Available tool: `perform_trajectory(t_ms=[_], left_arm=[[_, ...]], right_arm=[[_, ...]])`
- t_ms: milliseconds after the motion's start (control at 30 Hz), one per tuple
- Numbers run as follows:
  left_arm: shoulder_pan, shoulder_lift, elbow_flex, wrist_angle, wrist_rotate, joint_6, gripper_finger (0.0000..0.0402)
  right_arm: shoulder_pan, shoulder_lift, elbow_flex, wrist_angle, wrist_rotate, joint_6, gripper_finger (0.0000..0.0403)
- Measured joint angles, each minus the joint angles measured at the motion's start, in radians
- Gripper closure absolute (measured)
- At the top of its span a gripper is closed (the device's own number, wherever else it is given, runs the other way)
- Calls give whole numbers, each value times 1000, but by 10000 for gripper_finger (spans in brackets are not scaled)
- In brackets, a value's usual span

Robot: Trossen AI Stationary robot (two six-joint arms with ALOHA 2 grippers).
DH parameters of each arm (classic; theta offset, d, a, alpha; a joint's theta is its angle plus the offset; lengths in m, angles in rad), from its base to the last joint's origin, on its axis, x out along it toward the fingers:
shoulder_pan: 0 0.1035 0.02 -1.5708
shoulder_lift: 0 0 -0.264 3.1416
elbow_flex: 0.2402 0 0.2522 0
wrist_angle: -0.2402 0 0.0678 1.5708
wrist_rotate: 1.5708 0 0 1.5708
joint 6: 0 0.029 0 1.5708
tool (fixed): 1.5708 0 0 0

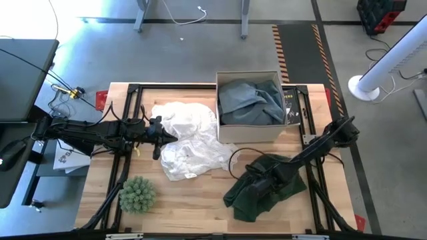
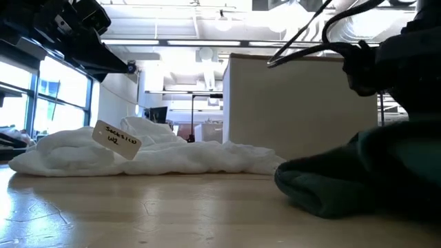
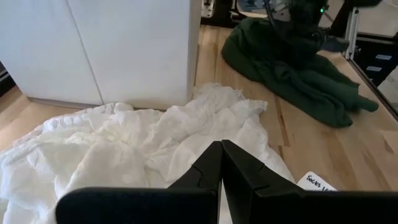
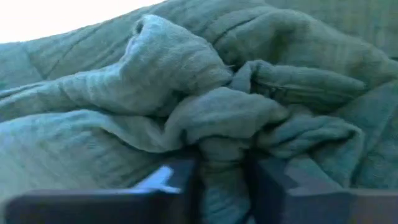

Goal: Sort clothes
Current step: Put the green polo shirt into the laundry bin

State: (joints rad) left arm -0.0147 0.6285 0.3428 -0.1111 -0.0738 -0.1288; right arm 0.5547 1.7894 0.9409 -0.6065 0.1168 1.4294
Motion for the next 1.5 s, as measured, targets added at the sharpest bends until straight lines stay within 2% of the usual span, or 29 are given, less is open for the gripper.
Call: perform_trajectory(t_ms=[100, 233, 367, 433, 533, 700, 833, 900, 967, 1033, 1067, 1133, 1200, 1267, 1333, 1500], left_arm=[[0, 0, 0, 2, -2, -11, 394], [0, 0, 0, 3, 2, -17, 394], [0, 0, 0, 5, 2, -17, 394], [0, 0, 0, 4, 2, -17, 394], [0, 0, 0, 5, 2, -14, 394], [0, 0, 0, 5, 3, -8, 394], [0, 0, 0, 5, 3, -7, 394], [0, 0, 0, 5, 3, -7, 394], [0, 0, 0, 5, 3, -7, 394], [0, 0, 0, 5, 3, -7, 394], [0, 0, 0, 5, 3, -7, 394], [0, 0, 0, 5, 3, -7, 394], [0, 0, 0, 5, 3, -8, 394], [0, 0, 0, 2, 8, -8, 394], [0, 0, 0, -1, 15, -8, 394], [0, 0, 0, 0, 19, -8, 394]], right_arm=[[-13, 4, 44, -61, 43, -4, 380], [-43, -20, 144, -195, 110, -46, 375], [-52, -73, 315, -280, 134, -117, 385], [-62, -88, 403, -336, 197, -184, 394], [-78, -119, 559, -380, 392, -286, 393], [-117, -134, 830, -478, 855, -512, 391], [-191, -135, 997, -488, 1212, -730, 392], [-240, -135, 1053, -479, 1364, -865, 392], [-308, -135, 1087, -477, 1452, -964, 392], [-401, -136, 1102, -488, 1436, -1014, 392], [-452, -136, 1099, -493, 1379, -1016, 392], [-558, -135, 1061, -496, 1195, -1007, 392], [-657, -127, 994, -498, 962, -999, 392], [-738, -114, 895, -495, 746, -971, 392], [-802, -105, 777, -477, 583, -935, 392], [-895, -80, 453, -286, 340, -903, 391]])
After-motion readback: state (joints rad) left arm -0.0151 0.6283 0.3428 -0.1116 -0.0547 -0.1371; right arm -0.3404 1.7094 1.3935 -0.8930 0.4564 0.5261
